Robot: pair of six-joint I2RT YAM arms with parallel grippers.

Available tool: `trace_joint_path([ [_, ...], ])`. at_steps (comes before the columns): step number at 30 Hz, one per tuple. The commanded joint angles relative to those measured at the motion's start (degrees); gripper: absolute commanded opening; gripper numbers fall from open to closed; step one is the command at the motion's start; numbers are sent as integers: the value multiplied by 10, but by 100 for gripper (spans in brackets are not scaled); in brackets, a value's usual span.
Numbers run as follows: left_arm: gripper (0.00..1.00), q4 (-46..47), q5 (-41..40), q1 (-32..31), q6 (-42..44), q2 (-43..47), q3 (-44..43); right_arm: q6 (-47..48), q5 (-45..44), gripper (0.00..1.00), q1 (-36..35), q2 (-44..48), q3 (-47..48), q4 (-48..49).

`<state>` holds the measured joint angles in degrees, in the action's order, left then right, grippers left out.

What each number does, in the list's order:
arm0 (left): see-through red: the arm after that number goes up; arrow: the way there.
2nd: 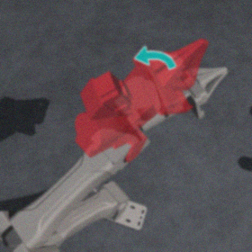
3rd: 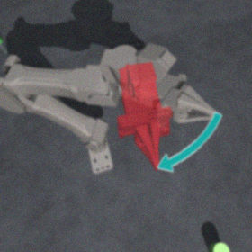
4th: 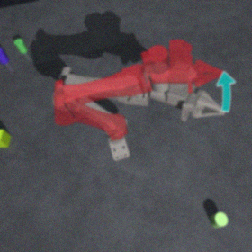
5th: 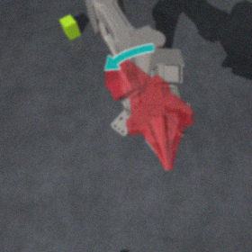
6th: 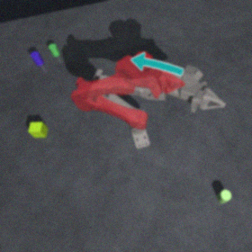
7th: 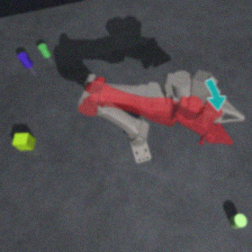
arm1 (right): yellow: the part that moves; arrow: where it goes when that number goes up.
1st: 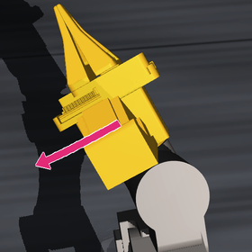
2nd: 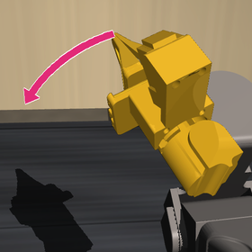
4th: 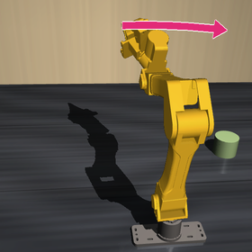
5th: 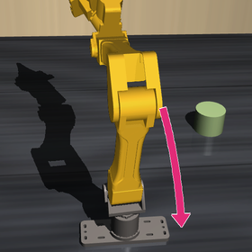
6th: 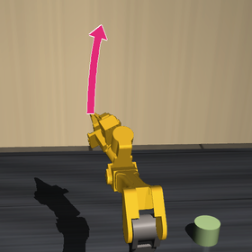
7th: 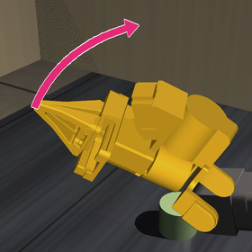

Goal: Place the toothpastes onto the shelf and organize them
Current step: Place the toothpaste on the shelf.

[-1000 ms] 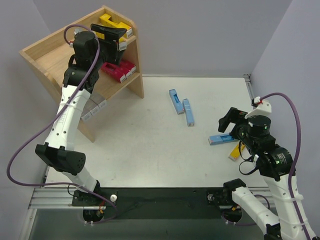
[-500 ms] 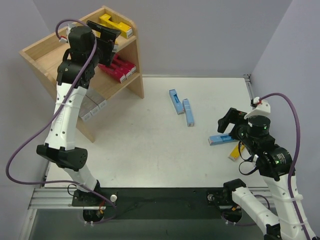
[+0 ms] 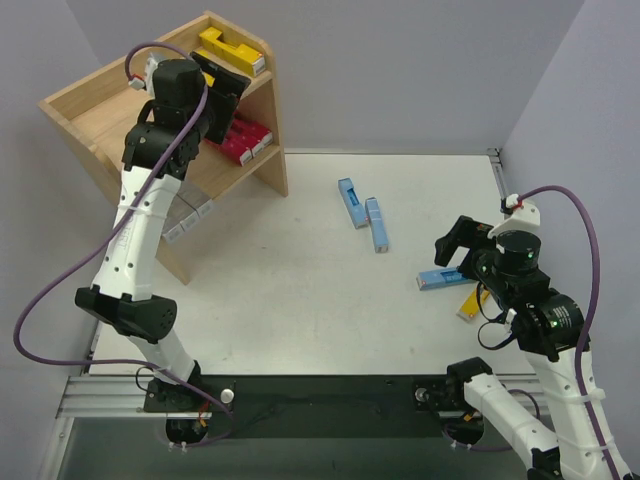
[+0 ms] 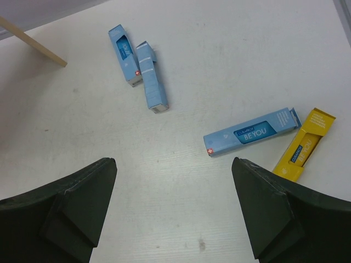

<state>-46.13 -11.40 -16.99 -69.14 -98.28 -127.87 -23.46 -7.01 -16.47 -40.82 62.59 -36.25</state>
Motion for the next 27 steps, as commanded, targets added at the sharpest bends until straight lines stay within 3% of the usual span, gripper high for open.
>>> trace_joint_path([
  [1,97,-32,-48,-15,40,21,2,3,3,91,5,1,-5,14],
  [7,97,-27,-133,-58,131,65,37,5,5,91,6,1,-8,14],
  [12,97,16,-207,-104,307,105,42,4,11,91,7,1,-13,14],
  [18,98,155,-259,-159,544,167,106,3,18,91,8,-2,-15,14],
  [24,97,274,-222,-147,750,220,187,5,26,91,7,-5,-15,13],
  [26,97,258,-147,-115,747,222,186,5,30,91,8,-5,-17,14],
  [27,97,245,-62,-57,726,217,181,6,32,91,8,-6,-18,14],
])
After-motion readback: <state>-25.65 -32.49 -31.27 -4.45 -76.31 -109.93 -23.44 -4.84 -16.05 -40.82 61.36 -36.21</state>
